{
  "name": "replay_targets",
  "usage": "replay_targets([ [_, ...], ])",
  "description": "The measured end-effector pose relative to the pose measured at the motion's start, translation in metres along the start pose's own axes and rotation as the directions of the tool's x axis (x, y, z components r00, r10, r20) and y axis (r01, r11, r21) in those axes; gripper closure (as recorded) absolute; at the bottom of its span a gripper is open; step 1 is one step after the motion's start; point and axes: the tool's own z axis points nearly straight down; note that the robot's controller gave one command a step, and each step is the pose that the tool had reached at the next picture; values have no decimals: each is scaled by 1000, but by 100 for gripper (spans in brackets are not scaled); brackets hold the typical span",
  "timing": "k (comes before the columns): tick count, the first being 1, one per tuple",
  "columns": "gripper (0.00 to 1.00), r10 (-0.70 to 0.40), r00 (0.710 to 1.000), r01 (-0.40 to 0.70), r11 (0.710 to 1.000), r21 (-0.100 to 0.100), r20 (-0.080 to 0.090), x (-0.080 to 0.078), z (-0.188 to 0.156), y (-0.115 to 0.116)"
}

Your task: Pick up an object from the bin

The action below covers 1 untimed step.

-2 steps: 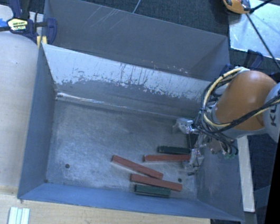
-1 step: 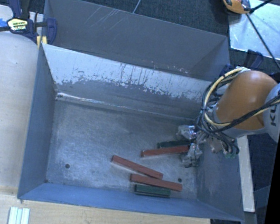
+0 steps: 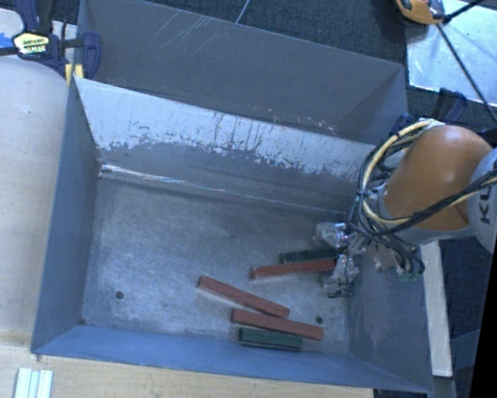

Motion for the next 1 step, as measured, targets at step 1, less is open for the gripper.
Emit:
replay_targets([
  [1,100,10,1000,-10,1000,-1,-2,9,-140,-6],
])
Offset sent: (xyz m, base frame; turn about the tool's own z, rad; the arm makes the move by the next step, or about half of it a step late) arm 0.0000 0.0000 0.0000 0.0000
